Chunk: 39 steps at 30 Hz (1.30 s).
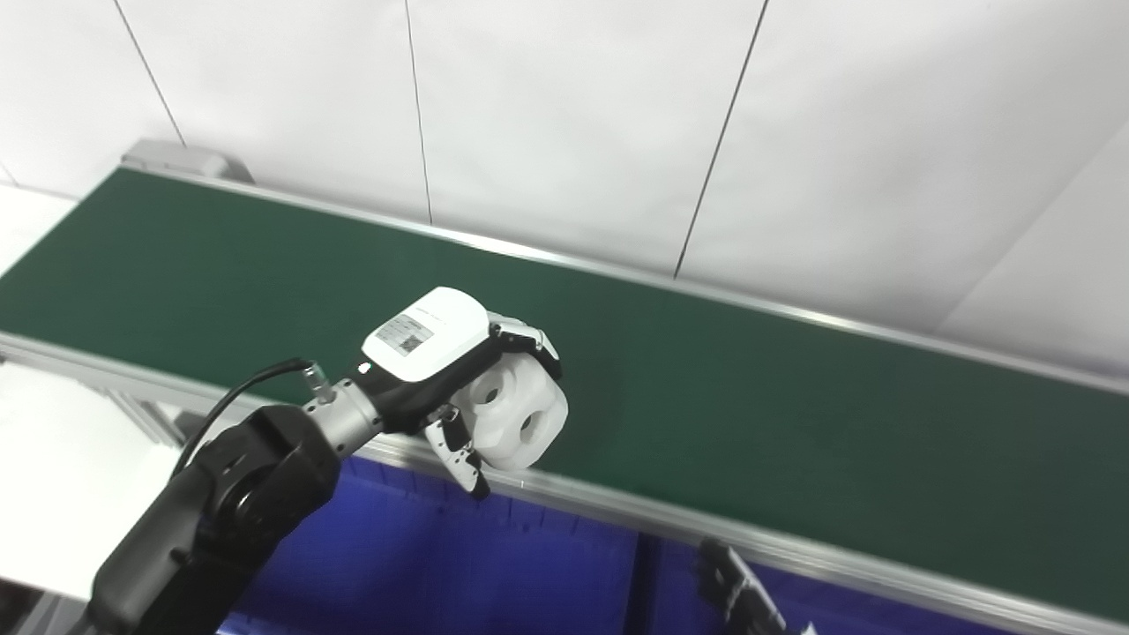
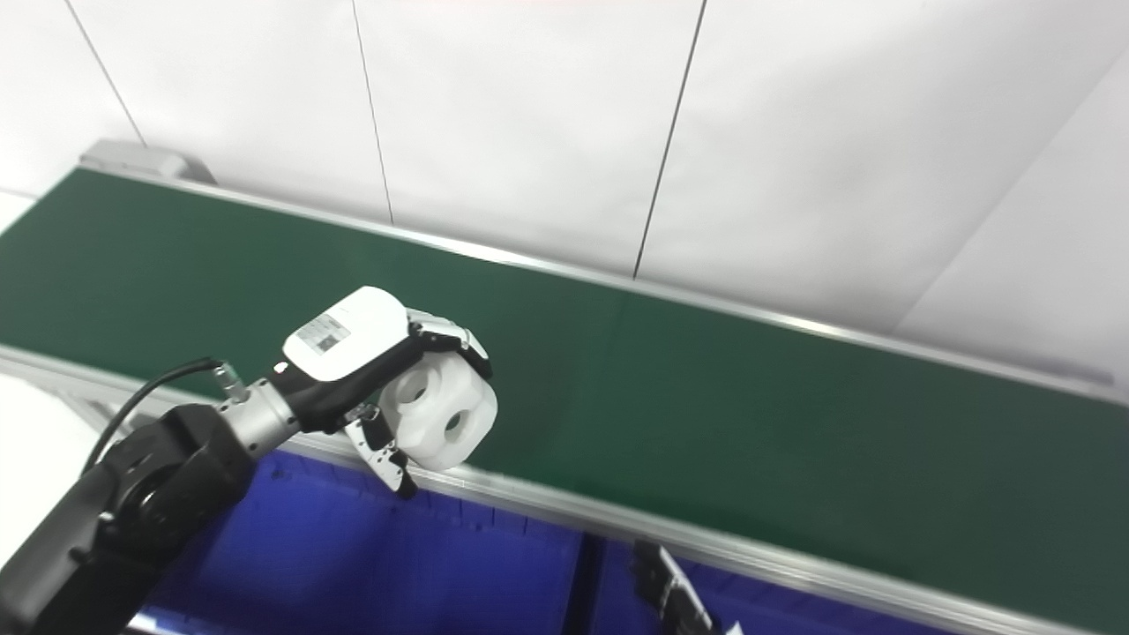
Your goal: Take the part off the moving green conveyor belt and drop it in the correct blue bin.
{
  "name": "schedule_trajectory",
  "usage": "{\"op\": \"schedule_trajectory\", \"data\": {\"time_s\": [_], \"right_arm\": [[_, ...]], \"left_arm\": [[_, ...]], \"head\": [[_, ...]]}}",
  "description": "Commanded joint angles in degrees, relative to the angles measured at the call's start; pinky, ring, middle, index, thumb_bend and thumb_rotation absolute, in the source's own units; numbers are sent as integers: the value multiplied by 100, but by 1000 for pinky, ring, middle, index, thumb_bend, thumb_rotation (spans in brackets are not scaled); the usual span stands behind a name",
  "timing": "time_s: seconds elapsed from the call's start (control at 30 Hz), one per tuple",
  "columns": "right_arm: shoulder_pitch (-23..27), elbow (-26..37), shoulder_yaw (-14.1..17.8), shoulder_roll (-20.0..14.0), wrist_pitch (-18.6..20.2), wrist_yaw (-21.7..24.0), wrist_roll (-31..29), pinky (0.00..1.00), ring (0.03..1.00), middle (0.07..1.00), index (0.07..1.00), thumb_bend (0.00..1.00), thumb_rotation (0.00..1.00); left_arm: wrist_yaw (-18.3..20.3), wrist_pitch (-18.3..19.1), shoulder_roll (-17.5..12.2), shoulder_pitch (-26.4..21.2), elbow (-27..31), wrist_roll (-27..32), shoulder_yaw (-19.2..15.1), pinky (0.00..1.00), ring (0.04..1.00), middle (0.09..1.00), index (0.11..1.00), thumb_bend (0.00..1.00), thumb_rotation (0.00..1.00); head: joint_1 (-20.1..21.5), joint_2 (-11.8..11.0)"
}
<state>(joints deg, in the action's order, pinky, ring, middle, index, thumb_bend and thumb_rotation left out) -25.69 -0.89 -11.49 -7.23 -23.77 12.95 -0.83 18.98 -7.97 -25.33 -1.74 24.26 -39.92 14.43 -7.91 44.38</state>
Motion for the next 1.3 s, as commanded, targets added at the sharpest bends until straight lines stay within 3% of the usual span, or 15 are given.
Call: {"op": "schedule_trajectory", "data": {"time_s": [0.0,0.17,0.33,0.5,0.7,0.93,1.03,1.27], "right_arm": [[-96,260,34,-65,-309,43,-87,892,908,930,935,963,973],[-128,358,52,-114,-302,6,-68,878,902,922,931,967,970],[-126,394,62,-143,-280,12,-100,872,897,916,925,973,964],[-125,396,74,-162,-272,9,-104,871,897,913,921,970,955],[-133,435,94,-172,-219,-7,-84,865,893,914,923,976,956],[-138,467,85,-175,-192,16,-142,868,894,913,922,969,949],[-141,491,88,-174,-175,6,-138,867,892,912,921,969,950],[-118,508,86,-210,-149,39,-204,868,895,917,924,960,948]], "left_arm": [[-94,-29,16,266,294,39,-76,342,406,503,519,499,0],[-139,-137,110,1132,373,-237,67,352,411,515,507,500,0],[-551,-539,201,1547,-145,-532,181,368,412,518,506,500,0],[-821,-780,253,1523,-602,-628,211,369,410,523,506,499,0],[-764,-644,285,1432,-756,-894,321,368,411,522,508,499,0],[-1335,-722,456,1351,-1046,-1246,278,379,413,514,507,500,0],[-1556,-568,565,1332,-1156,-1520,253,367,405,515,517,498,0],[-1409,-120,666,1280,-1276,-1886,282,329,384,499,538,495,0]], "head": [[-27,78],[-16,133],[47,157],[40,156],[11,189],[-9,204],[-51,214],[-75,249]]}}
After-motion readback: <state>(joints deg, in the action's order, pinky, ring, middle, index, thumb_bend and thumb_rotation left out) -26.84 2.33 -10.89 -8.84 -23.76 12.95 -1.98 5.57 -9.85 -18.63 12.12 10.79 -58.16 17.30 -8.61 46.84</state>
